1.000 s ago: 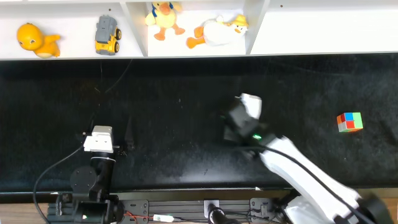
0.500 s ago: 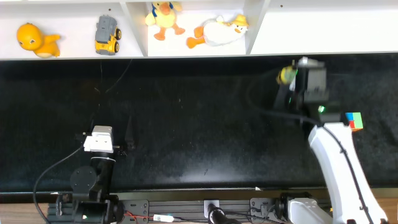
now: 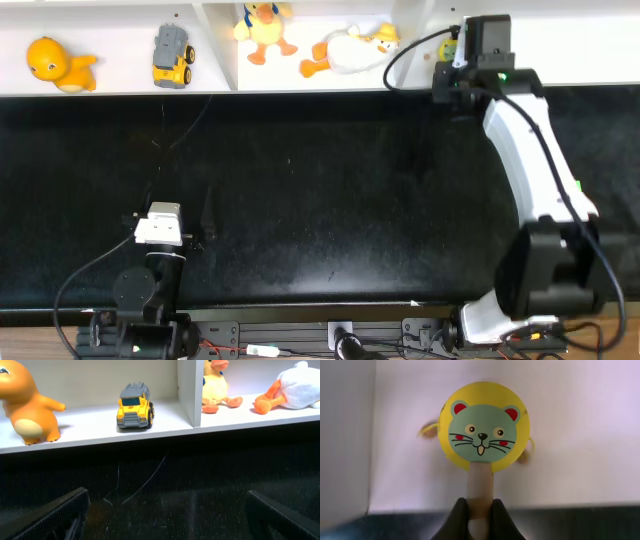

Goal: Store Toys

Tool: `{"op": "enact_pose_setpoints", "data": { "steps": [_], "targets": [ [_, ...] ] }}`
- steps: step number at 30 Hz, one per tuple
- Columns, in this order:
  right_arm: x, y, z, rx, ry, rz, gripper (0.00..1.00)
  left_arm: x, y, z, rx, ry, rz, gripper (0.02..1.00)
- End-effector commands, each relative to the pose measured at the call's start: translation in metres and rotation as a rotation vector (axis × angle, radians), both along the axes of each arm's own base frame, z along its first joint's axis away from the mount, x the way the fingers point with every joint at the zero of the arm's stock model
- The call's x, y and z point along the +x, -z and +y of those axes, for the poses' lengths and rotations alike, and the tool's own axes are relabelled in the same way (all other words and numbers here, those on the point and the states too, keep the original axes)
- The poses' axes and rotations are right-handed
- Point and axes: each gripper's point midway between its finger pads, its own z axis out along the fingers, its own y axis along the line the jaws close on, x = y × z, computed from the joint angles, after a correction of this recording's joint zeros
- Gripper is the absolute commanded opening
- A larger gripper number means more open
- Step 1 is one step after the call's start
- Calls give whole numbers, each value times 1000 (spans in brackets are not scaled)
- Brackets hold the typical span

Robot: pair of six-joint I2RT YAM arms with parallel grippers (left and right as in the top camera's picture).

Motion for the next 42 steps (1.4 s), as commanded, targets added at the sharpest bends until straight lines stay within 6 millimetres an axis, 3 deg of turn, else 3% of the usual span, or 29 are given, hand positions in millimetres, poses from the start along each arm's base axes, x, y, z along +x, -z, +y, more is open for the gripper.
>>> {"op": "enact_pose_setpoints", "data": {
  "steps": [1,5,10,14,16,22,25,26,30,36,39,42],
  "targets": [
    [33,-5,5,-13,-16,-58,64,0,-1,0,16,0,-6,998],
    [45,-1,9,-3,-15,-85,64,0,-1,0,16,0,-6,998],
    [48,5,9,-2,-14,-84,174,0,-1,0,16,0,-6,998],
    [50,4,12,11,-23,-92,382,0,-1,0,16,0,-6,998],
    [46,5,12,12,-25,-75,496,0,-1,0,16,0,-6,998],
    [17,-1,3,-23,-7,-10,487,0,-1,0,16,0,-6,998],
    [-9,-12,-13,-78,36,-10,643,0,-1,0,16,0,-6,998],
    [-31,-17,-23,-96,59,-13,757,0,-1,0,16,0,-6,998],
    [-98,-9,-34,-93,87,15,996,0,-1,0,16,0,-6,998],
    [-210,12,-35,-96,81,145,993,0,-1,0,16,0,-6,996],
    [-239,13,-35,-99,79,186,998,0,-1,0,16,0,-6,998],
    [-252,10,-35,-99,79,202,998,0,-1,0,16,0,-6,998]
  ]
}}
